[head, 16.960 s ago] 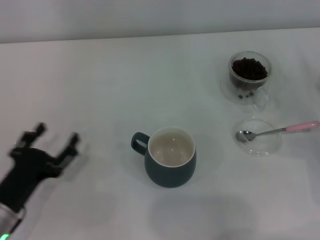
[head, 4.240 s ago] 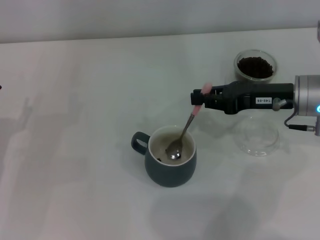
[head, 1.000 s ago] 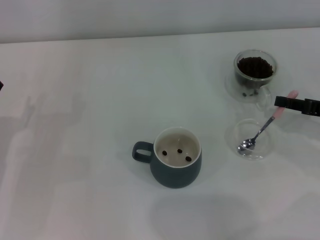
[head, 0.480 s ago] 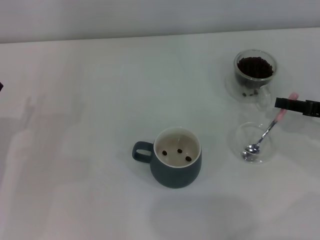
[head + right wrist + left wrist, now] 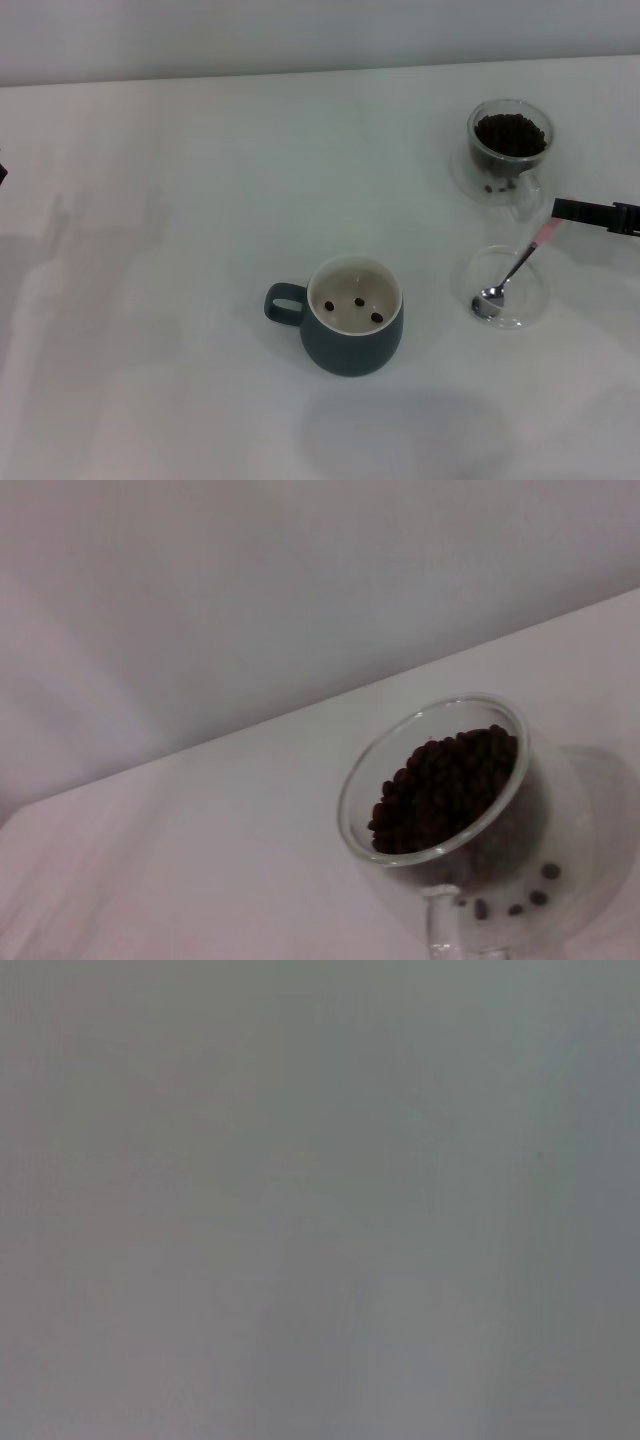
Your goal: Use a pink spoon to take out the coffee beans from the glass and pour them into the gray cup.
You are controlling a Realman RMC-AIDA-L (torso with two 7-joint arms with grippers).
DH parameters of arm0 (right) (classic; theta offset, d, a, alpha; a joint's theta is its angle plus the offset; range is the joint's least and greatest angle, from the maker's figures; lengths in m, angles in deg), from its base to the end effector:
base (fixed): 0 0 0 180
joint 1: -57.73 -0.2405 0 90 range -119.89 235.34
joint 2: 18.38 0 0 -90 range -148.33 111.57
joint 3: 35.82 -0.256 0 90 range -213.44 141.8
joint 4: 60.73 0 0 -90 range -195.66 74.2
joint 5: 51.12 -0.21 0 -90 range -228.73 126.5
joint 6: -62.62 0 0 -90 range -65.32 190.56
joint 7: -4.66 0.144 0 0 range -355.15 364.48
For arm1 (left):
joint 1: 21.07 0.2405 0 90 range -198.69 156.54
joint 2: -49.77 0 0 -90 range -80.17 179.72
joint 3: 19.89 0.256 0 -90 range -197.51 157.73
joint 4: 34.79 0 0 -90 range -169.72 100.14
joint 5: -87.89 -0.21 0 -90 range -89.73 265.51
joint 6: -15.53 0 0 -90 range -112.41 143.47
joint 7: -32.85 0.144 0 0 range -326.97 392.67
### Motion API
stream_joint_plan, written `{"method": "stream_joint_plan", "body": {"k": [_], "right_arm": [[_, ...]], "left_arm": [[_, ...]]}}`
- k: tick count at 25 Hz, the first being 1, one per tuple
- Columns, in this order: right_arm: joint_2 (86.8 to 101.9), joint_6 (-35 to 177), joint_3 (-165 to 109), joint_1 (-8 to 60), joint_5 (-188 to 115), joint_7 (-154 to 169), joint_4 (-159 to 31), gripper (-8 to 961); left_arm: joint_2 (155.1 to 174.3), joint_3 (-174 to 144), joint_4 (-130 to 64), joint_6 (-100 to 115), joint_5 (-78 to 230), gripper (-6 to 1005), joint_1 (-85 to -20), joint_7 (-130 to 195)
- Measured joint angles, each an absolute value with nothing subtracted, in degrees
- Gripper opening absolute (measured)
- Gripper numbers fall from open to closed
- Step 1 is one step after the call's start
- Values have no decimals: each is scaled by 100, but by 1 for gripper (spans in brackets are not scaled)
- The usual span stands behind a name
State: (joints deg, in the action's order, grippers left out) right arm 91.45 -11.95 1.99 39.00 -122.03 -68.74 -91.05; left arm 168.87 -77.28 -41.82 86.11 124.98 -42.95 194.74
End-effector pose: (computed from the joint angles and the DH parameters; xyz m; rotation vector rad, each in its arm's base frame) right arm 0.3852 0.2958 0.0616 -2.0457 1.5209 0.6423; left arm -0.3415 0.3110 -0.0072 -1.5802 -0.6258 -0.7913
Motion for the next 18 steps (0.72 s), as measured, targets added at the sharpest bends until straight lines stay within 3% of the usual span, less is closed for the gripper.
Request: {"method": "stream_joint_plan", "body": {"k": [7, 12, 15, 16, 18], "right_arm": [[9177, -893, -225, 3947, -12286, -7314, -9144, 376], [9322, -959, -1157, 3902, -12330, -7978, -9163, 483], [9500, -876, -1509, 3857, -12637, -8626, -9151, 620], [9648, -786, -1554, 3832, -12997, -9629, -9059, 666], [9701, -767, -1553, 3817, -13170, -10160, -8946, 758]], "left_arm": [[16887, -7740, -4182, 8611, 12498, 864, -4295, 19474], [16880, -7745, -4182, 8610, 12498, 864, -4295, 19474], [16878, -7746, -4182, 8596, 12508, 864, -4296, 19474], [16877, -7747, -4182, 8584, 12520, 864, -4298, 19474], [16878, -7747, -4182, 8558, 12532, 864, -4309, 19474]]}}
